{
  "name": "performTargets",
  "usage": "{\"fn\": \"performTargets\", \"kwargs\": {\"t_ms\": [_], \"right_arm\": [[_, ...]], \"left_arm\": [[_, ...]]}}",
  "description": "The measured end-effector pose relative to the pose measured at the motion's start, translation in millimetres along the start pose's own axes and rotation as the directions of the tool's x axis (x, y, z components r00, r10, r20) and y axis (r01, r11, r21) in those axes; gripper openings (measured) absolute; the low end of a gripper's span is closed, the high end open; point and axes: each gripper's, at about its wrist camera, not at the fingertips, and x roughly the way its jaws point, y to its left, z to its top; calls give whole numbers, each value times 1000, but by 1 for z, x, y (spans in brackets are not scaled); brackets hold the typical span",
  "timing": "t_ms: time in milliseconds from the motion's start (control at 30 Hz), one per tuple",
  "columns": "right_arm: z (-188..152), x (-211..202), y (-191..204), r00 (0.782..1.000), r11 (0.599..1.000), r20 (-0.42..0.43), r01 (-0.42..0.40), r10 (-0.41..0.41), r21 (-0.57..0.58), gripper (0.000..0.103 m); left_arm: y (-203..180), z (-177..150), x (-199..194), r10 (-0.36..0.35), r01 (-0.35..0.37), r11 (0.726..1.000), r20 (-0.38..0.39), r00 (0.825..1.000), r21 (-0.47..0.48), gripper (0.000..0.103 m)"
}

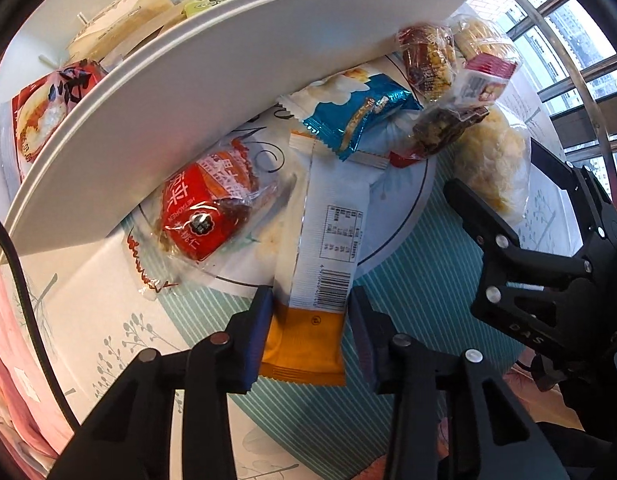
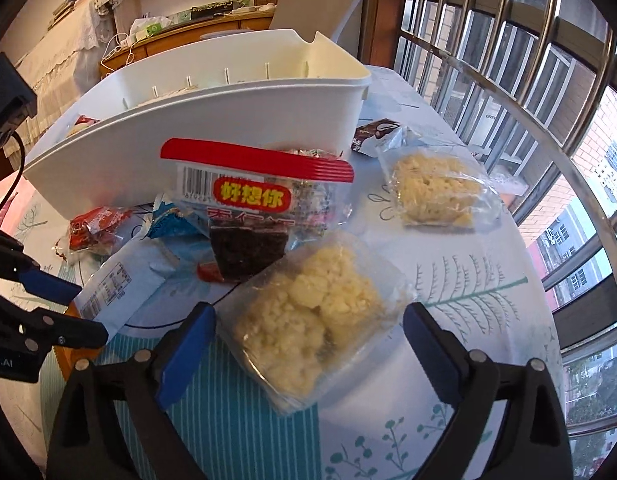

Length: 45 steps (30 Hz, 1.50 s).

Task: Organize snacks
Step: 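Grasp the orange-and-white bar with the left gripper while the right gripper grasps the clear rice-crisp bag, then lift both held snacks into the white basket and open both grippers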

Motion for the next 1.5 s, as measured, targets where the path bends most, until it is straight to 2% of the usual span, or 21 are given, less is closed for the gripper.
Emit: {"fn": "performTargets", "kwargs": {"t_ms": [133, 200, 233, 367, 533, 633, 900, 1100, 1233, 1500], "right_arm": [[5, 11, -1, 999, 999, -9, 35, -35, 8, 96], [7, 16, -4, 999, 1000, -25, 21, -20, 21, 95], [8, 18, -6, 999, 999, -29, 14, -13, 31, 93], [10, 18, -15, 1000, 999, -29, 1, 0, 49, 69], [11, 15, -19, 999, 999, -41, -21, 23, 37, 56], [13, 14, -24, 997, 997, -53, -54, 57, 52, 51], [10, 7, -45, 981, 981, -106, -146, 160, 127, 49], [7, -3, -64, 959, 960, -161, -200, 232, 195, 49], [10, -14, -72, 952, 957, -170, -222, 254, 187, 49], [29, -38, -79, 957, 965, -141, -239, 253, 109, 49]], "left_arm": [[4, -3, 0, 1, -1, 1000, 8, 1000, -16, 37], [5, -10, -1, 3, -3, 1000, 15, 1000, -25, 37], [5, -11, -1, 3, -3, 1000, 17, 1000, -30, 37], [3, -15, -4, 3, -2, 999, 30, 1000, -45, 33], [-2, -14, -6, -3, 6, 997, 41, 999, -74, 31], [-5, -16, -10, -8, 12, 996, 49, 999, -86, 30], [-16, -21, -32, 16, -2, 991, 104, 994, -132, 30], [-24, -30, -63, 24, 6, 988, 186, 982, -157, 30], [-28, -40, -84, 23, 23, 982, 242, 970, -185, 30], [-27, -57, -127, 37, 44, 972, 334, 942, -231, 30]]}}
